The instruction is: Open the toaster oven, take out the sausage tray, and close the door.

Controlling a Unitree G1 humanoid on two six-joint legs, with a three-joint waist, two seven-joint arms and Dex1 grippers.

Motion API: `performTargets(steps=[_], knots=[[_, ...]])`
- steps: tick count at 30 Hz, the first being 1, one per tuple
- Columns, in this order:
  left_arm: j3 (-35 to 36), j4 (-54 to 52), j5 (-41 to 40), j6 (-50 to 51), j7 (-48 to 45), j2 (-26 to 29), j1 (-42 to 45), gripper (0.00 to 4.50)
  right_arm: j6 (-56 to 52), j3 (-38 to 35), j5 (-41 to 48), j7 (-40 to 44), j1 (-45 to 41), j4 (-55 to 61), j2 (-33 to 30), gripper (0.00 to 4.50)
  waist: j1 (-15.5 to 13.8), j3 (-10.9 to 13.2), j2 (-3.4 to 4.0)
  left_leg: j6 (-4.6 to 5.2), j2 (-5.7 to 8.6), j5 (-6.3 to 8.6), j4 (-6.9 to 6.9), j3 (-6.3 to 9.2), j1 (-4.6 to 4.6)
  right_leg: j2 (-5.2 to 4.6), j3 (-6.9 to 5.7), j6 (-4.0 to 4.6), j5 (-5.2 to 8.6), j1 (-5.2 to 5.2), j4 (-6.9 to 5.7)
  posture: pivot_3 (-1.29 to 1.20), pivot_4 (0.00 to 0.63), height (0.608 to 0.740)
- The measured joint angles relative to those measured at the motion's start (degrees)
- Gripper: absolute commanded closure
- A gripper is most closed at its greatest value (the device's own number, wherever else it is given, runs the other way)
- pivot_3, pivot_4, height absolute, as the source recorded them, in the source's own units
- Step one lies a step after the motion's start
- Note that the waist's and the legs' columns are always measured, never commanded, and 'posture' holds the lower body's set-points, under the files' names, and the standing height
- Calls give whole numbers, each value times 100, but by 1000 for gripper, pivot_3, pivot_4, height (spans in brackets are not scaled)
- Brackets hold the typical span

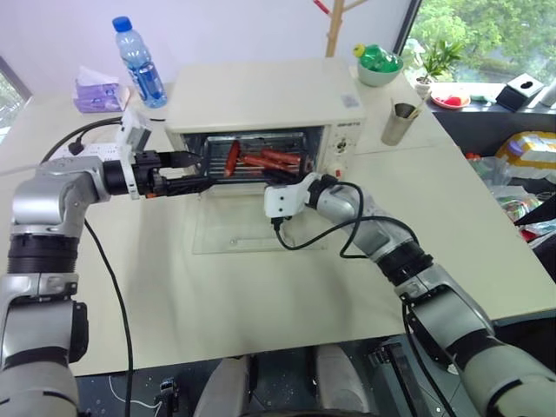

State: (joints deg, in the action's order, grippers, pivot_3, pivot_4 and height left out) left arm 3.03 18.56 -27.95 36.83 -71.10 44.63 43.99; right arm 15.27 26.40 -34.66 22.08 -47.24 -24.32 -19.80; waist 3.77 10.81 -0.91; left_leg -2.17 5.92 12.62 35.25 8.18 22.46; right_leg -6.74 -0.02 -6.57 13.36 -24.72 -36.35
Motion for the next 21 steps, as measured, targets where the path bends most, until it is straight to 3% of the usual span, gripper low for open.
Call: performTargets(steps=[21], knots=[[-23,212,177,-23,-208,-31,186,0,72,-495,454,700,1748,2597,-1065,4466,-271,2,-4,22,5,13,9,-6,3,-3,-2,-2,-1,6,4,0,150,739]])
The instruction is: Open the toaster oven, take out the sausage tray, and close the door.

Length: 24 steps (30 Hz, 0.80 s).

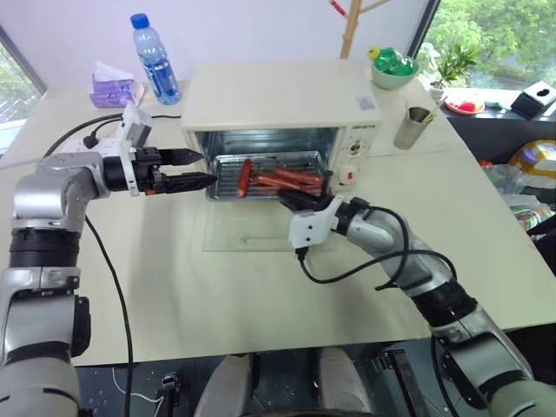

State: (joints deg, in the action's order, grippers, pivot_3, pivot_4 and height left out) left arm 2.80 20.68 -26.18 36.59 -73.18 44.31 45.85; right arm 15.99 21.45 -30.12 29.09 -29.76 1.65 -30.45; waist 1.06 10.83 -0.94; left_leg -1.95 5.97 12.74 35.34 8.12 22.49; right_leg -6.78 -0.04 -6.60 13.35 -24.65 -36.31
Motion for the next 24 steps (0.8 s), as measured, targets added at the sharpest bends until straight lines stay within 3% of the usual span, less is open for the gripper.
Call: performTargets(steps=[9,18,24], knots=[[31,-326,-132,262,-34,51,-143,0,605,-162,-60,-241,326,199,-293,4466,2,1,-1,2,-4,1,11,-4,-1,1,1,-2,-1,5,-1,0,150,739],[1202,-1751,-1703,2634,257,693,-1407,0,1295,-533,47,-259,1064,728,-942,4466,-7,1,-2,12,-18,7,14,-3,-9,1,2,-2,0,18,3,0,150,739],[2078,-2329,-2771,4145,1246,239,-1955,0,1652,-753,311,-234,1219,794,-1143,4466,-10,1,-4,12,-26,7,37,3,-12,3,4,-2,0,28,2,0,150,739]])
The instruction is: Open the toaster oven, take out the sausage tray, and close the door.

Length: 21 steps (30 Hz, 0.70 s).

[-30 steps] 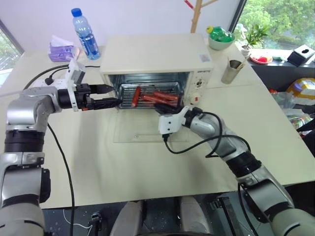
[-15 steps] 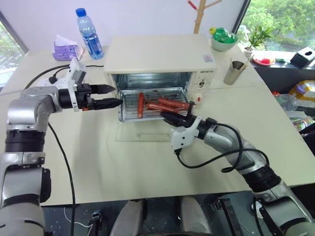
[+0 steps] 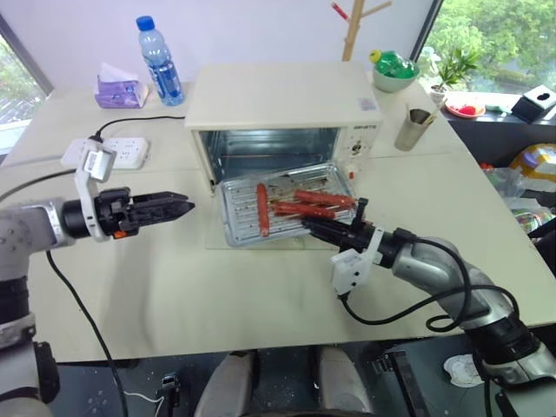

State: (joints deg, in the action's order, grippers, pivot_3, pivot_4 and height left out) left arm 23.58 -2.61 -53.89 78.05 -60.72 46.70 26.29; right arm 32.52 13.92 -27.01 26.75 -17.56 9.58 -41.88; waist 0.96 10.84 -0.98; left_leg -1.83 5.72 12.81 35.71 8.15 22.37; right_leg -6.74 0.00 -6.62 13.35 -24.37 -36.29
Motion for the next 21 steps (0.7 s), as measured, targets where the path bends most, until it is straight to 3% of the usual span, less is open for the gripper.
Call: performTargets(steps=[8,21], knots=[[781,-350,-971,1349,1859,-1444,-288,0,638,-5,492,223,102,44,-206,4466,-8,-2,-6,-1,-3,1,3,-1,-2,2,2,2,-1,1,0,0,150,739],[625,-4,-2255,1399,3406,-1860,-158,0,783,-5,592,408,105,44,-204,4466,-19,-2,-6,-1,-3,1,4,-4,-2,2,7,2,-2,1,0,0,150,739]])
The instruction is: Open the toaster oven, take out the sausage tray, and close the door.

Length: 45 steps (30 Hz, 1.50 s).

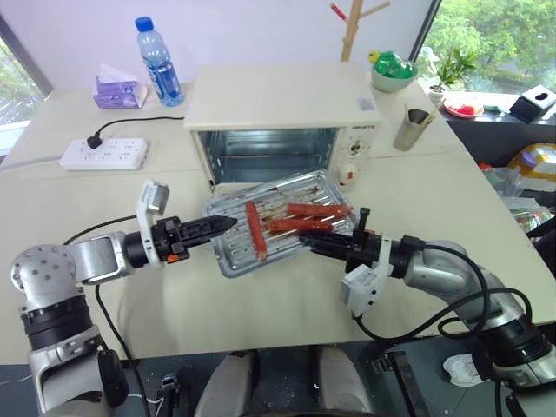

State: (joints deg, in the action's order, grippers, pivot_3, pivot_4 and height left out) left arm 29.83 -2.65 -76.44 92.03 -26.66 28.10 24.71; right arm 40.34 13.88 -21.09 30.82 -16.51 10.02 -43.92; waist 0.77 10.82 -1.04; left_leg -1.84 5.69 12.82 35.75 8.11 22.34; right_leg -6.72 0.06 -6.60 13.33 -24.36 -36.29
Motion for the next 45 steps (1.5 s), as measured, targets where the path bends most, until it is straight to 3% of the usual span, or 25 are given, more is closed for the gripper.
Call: performTargets(steps=[3,5,7,13,24,27,32,45], knots=[[-90,19,-250,-2,203,-10,-19,0,-12,0,0,1,0,0,8,4466,-1,0,0,0,0,0,0,0,0,0,0,0,0,0,0,0,150,739],[-160,105,-418,-7,406,-55,1,539,-22,0,0,1,-1,0,16,4500,-3,0,0,0,0,0,0,0,0,0,1,0,0,0,0,0,150,739],[-219,265,-601,-44,645,-82,88,1258,-50,0,-1,0,-2,1,26,4500,-6,0,-1,0,1,0,1,-1,0,0,2,0,0,0,0,0,150,739],[-572,314,-1360,-330,1322,-22,149,4373,-108,-58,-9,3,-18,18,37,4500,-11,0,-1,0,1,0,1,-2,0,-1,6,0,0,0,0,0,150,739],[-1525,290,-3333,-1777,2595,415,-442,4442,-86,-134,4,78,-31,65,-4,4500,-18,-1,0,1,1,1,0,-8,-3,0,20,3,1,-1,1,0,150,739],[-1636,276,-3550,-1977,2688,425,-554,4500,-226,-135,169,223,-24,77,-24,3437,-19,-1,0,1,2,1,1,-10,-3,1,22,6,3,0,2,0,150,739],[-1702,270,-3547,-2124,2728,428,-959,4500,-382,-180,456,449,80,204,-189,943,-14,-1,1,7,2,4,0,-14,-3,2,27,8,4,-1,5,0,150,739],[-1191,78,-3538,-2491,2758,200,-2008,4500,-880,-890,1502,737,656,510,-468,943,-31,-3,-2,14,1,8,1,-23,-3,0,43,24,13,1,12,0,150,739]])
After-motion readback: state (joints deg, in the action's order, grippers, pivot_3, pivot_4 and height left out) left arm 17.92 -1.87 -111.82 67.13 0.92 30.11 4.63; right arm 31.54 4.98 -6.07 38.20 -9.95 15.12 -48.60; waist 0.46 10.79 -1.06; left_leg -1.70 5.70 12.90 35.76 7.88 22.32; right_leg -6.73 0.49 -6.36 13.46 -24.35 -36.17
